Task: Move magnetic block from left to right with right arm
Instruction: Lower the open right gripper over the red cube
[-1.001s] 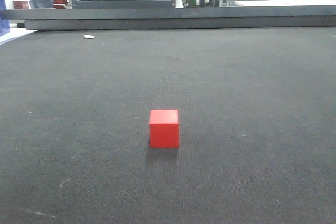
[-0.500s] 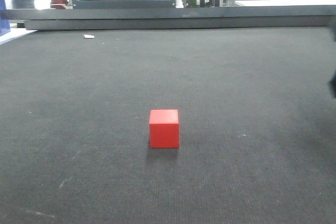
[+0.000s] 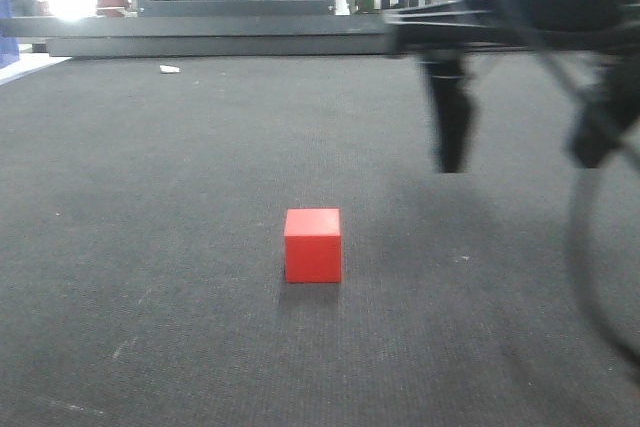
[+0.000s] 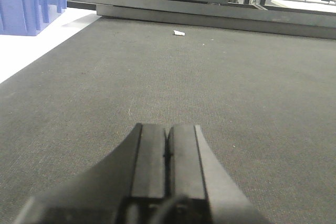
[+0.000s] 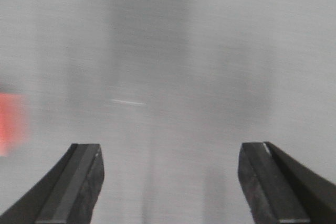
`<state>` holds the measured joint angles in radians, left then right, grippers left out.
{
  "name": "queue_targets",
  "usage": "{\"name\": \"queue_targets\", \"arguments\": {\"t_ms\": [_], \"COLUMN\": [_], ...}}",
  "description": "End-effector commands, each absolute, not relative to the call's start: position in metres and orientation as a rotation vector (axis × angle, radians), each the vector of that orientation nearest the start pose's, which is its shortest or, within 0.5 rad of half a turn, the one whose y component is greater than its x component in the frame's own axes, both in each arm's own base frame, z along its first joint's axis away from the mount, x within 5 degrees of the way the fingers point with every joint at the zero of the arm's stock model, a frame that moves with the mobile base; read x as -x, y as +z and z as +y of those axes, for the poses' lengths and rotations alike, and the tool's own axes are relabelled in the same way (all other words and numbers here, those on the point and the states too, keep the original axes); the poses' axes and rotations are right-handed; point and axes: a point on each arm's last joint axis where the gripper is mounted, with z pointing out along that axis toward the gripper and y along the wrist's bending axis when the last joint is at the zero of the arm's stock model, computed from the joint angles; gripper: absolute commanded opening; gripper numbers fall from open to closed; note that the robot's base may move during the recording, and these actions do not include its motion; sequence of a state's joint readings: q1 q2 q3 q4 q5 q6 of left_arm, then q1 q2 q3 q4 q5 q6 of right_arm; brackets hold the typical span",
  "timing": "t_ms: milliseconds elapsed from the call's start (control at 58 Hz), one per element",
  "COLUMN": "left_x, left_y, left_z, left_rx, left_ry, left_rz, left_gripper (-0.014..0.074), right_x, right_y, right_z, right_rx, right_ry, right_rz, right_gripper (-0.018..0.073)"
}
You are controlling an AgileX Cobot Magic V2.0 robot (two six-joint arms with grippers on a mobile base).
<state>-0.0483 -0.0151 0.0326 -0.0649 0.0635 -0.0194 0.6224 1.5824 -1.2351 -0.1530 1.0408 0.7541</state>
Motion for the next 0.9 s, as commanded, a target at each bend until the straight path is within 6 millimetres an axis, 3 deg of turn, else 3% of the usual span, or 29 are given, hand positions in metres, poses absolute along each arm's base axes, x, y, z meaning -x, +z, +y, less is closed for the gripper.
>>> {"name": "queue_targets", "arguments": {"t_ms": [0, 207, 380, 880], "left_x": [-0.056, -0.056, -0.056, -0.056], "left_y": [0.203, 0.203, 0.203, 0.203], "left_z": [-0.003, -0.003, -0.003, -0.003], "left_rx": [0.032, 0.032, 0.032, 0.032], "left_ry": [-0.113, -0.113, -0.113, -0.113], "left_rz": [1.480, 1.480, 1.480, 1.480], "left_gripper": [-0.0117, -0.0117, -0.0117, -0.0117], "right_x": [-0.269, -0.279, -0.282, -0.291], "right_y": [0.293, 0.284, 0.277, 0.250], "right_z": [0.193, 0.237, 0.259, 0.278], "right_rx": [-0.099, -0.043, -0.008, -0.073], "right_ry": [0.202, 0.280, 0.299, 0.268], "right_rz": [2.808, 2.856, 2.888, 2.949], "right_gripper": [0.0624, 0.0624, 0.0624, 0.0624]}}
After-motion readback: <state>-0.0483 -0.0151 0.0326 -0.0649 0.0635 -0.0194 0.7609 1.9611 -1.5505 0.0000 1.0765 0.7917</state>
